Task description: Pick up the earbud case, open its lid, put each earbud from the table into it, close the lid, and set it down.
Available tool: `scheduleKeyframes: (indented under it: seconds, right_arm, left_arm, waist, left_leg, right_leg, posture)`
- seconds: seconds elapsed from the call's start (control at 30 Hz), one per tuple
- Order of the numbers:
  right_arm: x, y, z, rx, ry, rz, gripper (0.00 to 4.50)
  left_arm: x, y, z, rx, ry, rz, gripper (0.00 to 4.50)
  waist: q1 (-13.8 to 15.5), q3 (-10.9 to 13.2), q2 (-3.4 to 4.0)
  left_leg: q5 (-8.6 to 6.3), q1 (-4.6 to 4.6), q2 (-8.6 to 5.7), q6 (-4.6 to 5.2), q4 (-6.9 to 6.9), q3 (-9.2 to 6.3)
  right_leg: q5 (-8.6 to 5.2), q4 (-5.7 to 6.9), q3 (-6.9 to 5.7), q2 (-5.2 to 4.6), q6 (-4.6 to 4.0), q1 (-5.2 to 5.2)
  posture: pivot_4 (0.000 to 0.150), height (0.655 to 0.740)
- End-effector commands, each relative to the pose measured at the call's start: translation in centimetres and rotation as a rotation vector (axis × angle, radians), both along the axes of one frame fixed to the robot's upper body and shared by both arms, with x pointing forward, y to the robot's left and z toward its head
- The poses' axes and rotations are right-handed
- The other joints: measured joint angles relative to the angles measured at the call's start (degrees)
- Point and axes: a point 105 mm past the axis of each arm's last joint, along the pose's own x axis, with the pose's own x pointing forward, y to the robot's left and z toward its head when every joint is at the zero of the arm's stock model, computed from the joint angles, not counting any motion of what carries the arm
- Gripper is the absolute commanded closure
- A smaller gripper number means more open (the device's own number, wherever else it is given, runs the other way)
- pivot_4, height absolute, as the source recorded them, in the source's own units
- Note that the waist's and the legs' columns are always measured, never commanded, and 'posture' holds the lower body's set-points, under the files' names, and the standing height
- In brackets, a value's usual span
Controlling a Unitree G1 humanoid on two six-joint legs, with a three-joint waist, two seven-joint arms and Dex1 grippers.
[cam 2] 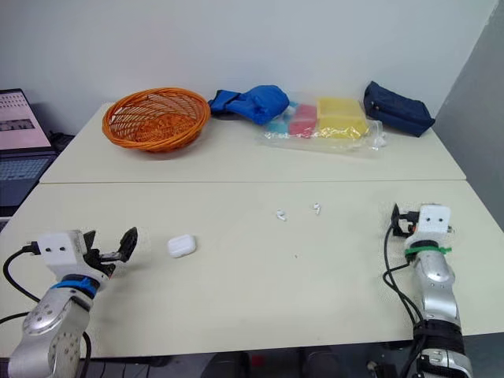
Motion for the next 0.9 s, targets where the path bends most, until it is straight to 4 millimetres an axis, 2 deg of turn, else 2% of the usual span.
scheduleKeyframes:
  seconds: [0.03,0.17,0.23,0.5,0.63,0.73,0.9]
  right_arm:
    - [0.6,2.6,4.4,-0.068,-0.075,0.177,0.00]
    - [0.6,6.1,7.9,-0.094,-0.077,0.448,0.00]
    - [-0.1,9.6,9.2,-0.064,-0.061,0.666,0.00]
    - [-3.3,16.5,11.5,-0.103,0.031,1.151,0.00]
    - [-4.2,17.5,11.7,-0.090,0.076,1.255,0.00]
    - [-6.6,19.0,11.1,-0.088,0.219,1.474,0.00]
    - [-8.0,20.0,11.7,-0.072,0.306,1.593,0.00]
  left_arm:
    - [-1.2,-2.7,1.4,-0.029,-0.030,-0.073,0.01]
    - [-4.1,-6.3,-0.1,-0.098,0.031,-0.131,0.01]
    - [-5.2,-7.8,-1.2,-0.116,0.061,-0.140,0.01]
    - [-5.3,-10.2,-2.5,-0.138,0.042,-0.081,0.01]
    - [-5.2,-10.6,-2.9,-0.133,0.028,-0.039,0.01]
    - [-4.5,-11.1,-3.5,-0.114,0.000,0.064,0.01]
    - [-3.4,-12.0,-3.9,-0.104,-0.035,0.098,0.01]
  waist:
    - [0.07,0.01,0.02]
    - [0.04,0.01,0.00]
    - [-0.09,0.03,-0.02]
    - [0.28,0.08,-0.11]
    - [0.20,0.08,-0.15]
    - [0.23,0.09,-0.13]
    - [0.23,0.09,-0.14]
  left_leg:
    - [0.00,0.00,-0.02,0.00,0.02,0.04]
    - [0.00,0.02,-0.03,0.01,0.05,0.29]
    - [-0.02,0.03,-0.04,0.02,0.04,0.42]
    - [-0.03,-0.14,-0.07,0.04,0.04,0.47]
    - [-0.07,-0.24,-0.10,0.07,0.03,0.55]
    - [-0.09,-0.42,-0.09,0.06,0.03,0.54]
    - [-0.09,-0.49,-0.14,0.08,0.11,0.53]
  right_leg:
    - [-0.02,0.03,0.09,0.02,-0.03,-0.03]
    - [-0.10,-0.03,0.47,0.12,-0.16,-0.08]
    - [-0.06,-0.10,0.74,0.12,-0.09,-0.16]
    - [-0.04,-0.12,0.89,0.33,-0.10,-0.52]
    - [-0.03,-0.19,0.94,0.44,-0.07,-0.59]
    - [-0.03,-0.23,0.91,0.45,-0.06,-0.68]
    - [0.00,-0.24,0.81,0.57,-0.04,-0.72]
  posture:
    - [0.150,0.7400]
    - [0.150,0.7400]
    - [0.150,0.7400]
    - [0.150,0.7400]
    - [0.150,0.7400]
    - [0.150,0.7400]
    - [0.150,0.7400]
